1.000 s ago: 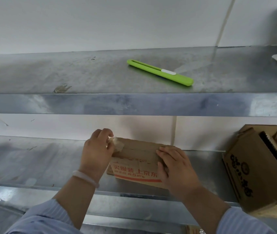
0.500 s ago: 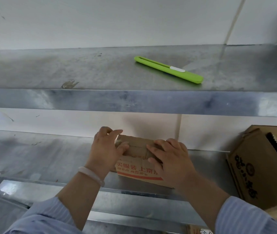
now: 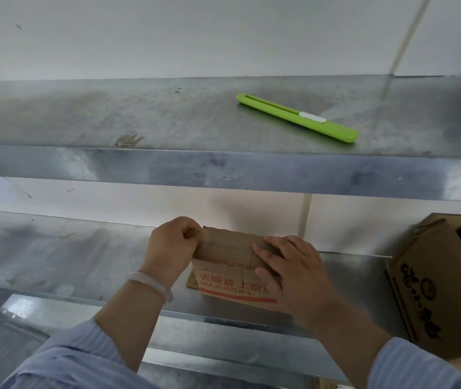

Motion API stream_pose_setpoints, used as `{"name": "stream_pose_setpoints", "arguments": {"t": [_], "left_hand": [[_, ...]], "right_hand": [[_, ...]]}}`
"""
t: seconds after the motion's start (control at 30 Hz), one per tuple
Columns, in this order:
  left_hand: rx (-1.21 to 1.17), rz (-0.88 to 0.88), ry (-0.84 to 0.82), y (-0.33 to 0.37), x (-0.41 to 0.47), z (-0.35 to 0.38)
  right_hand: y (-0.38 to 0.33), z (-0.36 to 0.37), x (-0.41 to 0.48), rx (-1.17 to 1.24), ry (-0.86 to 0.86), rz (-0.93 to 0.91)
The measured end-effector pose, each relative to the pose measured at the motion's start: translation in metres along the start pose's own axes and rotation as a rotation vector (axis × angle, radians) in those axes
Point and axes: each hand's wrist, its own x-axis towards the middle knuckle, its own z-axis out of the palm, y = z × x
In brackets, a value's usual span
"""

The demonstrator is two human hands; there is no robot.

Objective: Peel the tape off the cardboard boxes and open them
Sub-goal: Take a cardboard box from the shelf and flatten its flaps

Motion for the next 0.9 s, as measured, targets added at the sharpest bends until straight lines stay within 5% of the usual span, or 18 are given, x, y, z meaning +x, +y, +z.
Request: {"name": "stream_pose_setpoints", "arguments": {"t": [0.17, 0.33, 0.4, 0.53, 0.67, 0.77, 0.9], "left_hand": [[-0.586, -0.387, 0.112, -0.019, 0.002, 0.015], [-0.895, -0.480, 0.122, -0.020, -0.006, 0.022], [-0.789, -0.435, 0.158, -0.021, -0.007, 0.023], [-0.090, -0.009, 0.175, -0.024, -0.009, 0.018], [0.004, 0.181, 0.099, -0.025, -0.014, 0.011], [-0.025, 0.169, 0.034, -0.026, -0.013, 0.006], [-0.261, -0.119, -0.076, -0.029, -0.003, 0.002]], "right_hand": [[0.001, 0.001, 0.001, -0.004, -0.021, -0.003], [0.001, 0.001, 0.001, -0.009, -0.010, 0.008], [0.001, 0.002, 0.001, -0.010, -0.008, 0.006], [0.002, 0.004, 0.000, 0.006, 0.001, 0.003], [0.003, 0.005, 0.001, 0.019, 0.025, 0.011], [0.002, 0.006, 0.001, 0.007, 0.021, 0.009], [0.002, 0.006, 0.001, -0.015, 0.011, 0.014]]}}
